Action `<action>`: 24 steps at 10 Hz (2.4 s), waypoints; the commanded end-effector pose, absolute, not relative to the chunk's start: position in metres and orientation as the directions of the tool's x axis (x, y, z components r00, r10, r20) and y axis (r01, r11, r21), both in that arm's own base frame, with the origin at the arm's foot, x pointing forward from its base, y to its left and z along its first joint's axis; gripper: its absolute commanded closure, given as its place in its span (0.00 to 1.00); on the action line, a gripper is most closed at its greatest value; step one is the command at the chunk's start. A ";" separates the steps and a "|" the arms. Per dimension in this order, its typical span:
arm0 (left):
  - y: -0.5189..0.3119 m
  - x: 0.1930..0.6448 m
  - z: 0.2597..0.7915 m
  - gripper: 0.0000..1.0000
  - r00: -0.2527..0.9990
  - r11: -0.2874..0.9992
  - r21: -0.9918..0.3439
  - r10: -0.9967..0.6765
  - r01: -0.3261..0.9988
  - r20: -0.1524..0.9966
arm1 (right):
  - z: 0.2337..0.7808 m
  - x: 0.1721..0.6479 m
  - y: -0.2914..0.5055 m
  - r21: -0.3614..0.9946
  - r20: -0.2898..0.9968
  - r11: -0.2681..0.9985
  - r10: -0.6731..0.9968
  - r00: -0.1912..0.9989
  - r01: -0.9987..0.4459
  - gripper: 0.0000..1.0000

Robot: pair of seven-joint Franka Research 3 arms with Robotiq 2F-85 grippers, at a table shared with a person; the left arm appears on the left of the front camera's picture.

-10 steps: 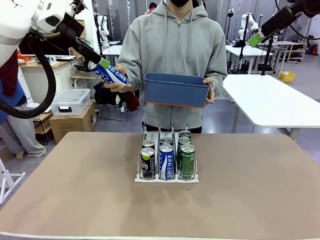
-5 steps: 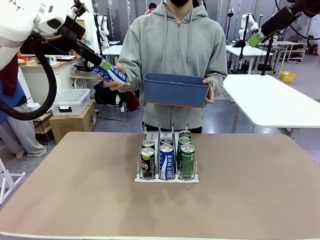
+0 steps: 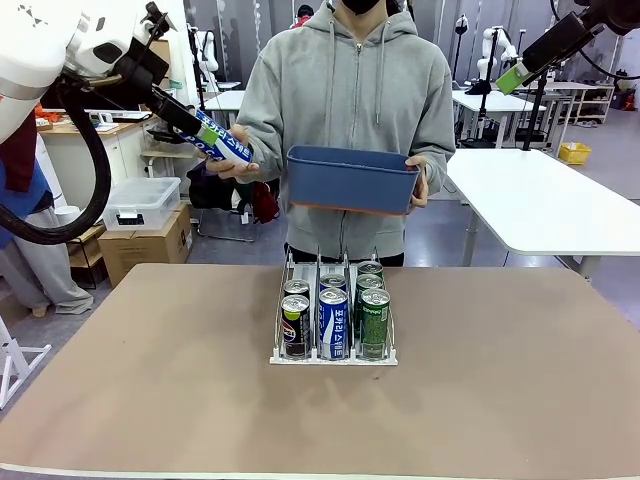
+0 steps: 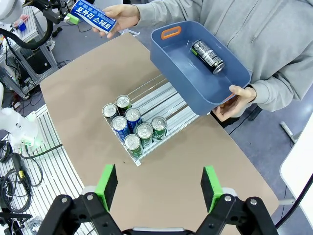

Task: Fill the beverage cans into the dispenser.
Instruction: Pick up the Ionic drink handed by the human, then place the picked Ionic drink in the line of the Automatic Can Dispenser with the same cans.

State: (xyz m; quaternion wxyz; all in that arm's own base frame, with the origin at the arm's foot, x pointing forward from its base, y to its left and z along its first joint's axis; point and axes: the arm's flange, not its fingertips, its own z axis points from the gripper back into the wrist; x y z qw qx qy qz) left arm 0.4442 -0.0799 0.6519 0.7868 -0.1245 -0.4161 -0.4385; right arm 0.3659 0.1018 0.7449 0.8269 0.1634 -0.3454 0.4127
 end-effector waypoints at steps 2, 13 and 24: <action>-0.081 0.444 0.652 0.00 0.267 0.581 0.169 -0.588 0.796 0.764 | 0.745 0.365 0.101 -0.009 0.702 0.603 0.572 0.424 -0.798 0.09; -0.069 0.441 0.659 0.85 0.326 0.654 0.186 -0.578 0.733 0.748 | 0.745 0.365 0.101 -0.009 0.702 0.603 0.572 0.424 -0.798 0.09; -0.071 0.441 0.660 0.63 0.315 0.629 0.172 -0.584 0.758 0.748 | 0.745 0.365 0.101 -0.009 0.702 0.603 0.572 0.424 -0.798 0.09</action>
